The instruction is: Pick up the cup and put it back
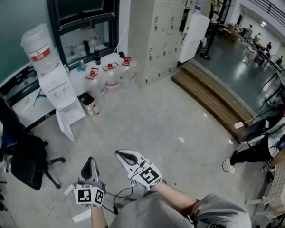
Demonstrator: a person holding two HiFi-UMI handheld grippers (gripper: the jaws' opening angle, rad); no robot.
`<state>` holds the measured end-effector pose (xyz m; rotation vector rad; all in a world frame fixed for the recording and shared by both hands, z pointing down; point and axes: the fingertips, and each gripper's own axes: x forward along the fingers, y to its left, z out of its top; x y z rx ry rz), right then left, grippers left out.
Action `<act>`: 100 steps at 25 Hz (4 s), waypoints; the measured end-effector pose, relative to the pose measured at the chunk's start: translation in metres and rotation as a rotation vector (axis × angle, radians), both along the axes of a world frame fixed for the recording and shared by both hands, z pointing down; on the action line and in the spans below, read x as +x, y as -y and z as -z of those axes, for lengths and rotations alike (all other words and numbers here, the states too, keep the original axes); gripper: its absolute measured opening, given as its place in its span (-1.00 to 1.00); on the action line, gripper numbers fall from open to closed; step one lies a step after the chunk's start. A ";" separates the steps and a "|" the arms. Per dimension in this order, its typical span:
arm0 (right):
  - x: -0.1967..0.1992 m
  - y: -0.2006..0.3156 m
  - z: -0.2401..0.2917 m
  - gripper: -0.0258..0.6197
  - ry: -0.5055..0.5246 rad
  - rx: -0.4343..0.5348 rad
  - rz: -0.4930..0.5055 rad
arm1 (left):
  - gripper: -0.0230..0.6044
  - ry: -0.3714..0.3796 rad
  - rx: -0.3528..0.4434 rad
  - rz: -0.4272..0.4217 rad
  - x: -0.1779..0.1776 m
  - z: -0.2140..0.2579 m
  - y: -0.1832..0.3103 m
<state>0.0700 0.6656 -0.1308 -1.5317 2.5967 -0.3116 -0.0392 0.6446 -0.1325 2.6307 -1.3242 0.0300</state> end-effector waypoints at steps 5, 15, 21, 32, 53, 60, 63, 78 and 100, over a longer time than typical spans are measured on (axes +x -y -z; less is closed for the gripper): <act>0.078 0.051 0.011 -0.89 -0.184 0.095 -0.067 | -0.90 -0.078 0.068 -0.150 0.100 0.005 0.059; 0.095 0.045 -0.010 -0.89 -0.138 0.084 -0.008 | -0.90 -0.010 0.045 -0.105 0.115 -0.010 0.037; 0.122 0.036 -0.013 -0.89 -0.100 0.055 0.024 | -0.90 0.021 0.014 -0.075 0.135 -0.009 0.034; 0.157 0.043 -0.048 -0.89 -0.026 0.025 0.015 | -0.90 0.083 0.000 -0.054 0.157 -0.032 0.035; -0.001 0.271 -0.099 -0.89 -0.082 -0.064 -0.041 | -0.89 0.047 -0.022 -0.059 -0.009 -0.075 0.270; -0.023 0.323 -0.115 -0.88 -0.097 -0.102 -0.067 | -0.90 0.046 -0.055 -0.073 -0.039 -0.093 0.325; -0.021 0.347 -0.125 -0.88 -0.092 -0.127 -0.076 | -0.90 0.048 -0.076 -0.087 -0.037 -0.102 0.349; -0.005 0.555 -0.170 -0.88 -0.051 -0.150 -0.051 | -0.90 0.099 -0.140 -0.098 -0.002 -0.146 0.543; -0.003 0.751 -0.277 -0.89 -0.120 -0.225 -0.224 | -0.90 0.150 -0.220 -0.215 0.005 -0.258 0.737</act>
